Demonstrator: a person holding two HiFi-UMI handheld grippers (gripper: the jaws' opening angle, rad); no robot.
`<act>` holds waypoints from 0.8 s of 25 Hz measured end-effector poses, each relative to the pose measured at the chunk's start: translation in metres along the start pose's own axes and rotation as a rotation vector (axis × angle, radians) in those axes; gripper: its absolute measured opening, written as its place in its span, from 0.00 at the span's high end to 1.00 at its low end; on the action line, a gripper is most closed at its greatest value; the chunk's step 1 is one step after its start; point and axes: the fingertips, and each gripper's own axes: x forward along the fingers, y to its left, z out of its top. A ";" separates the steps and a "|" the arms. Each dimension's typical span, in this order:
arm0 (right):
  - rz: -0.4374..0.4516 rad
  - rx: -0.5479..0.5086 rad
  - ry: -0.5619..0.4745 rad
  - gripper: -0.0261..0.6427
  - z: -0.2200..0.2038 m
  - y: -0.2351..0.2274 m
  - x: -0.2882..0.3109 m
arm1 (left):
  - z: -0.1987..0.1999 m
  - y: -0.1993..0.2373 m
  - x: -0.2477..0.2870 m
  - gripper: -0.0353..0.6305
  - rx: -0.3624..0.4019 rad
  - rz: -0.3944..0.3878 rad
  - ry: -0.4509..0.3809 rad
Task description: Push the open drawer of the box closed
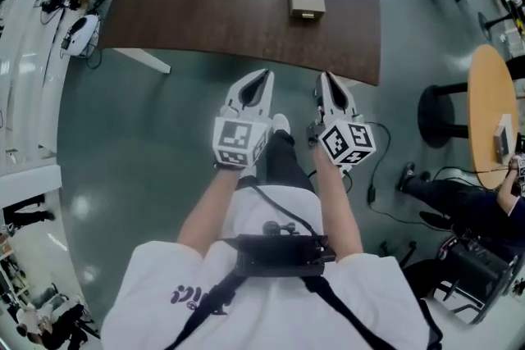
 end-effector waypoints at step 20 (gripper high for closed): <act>-0.074 -0.385 -0.118 0.95 0.020 0.135 -0.142 | 0.021 -0.063 -0.148 0.93 0.098 -0.047 -0.089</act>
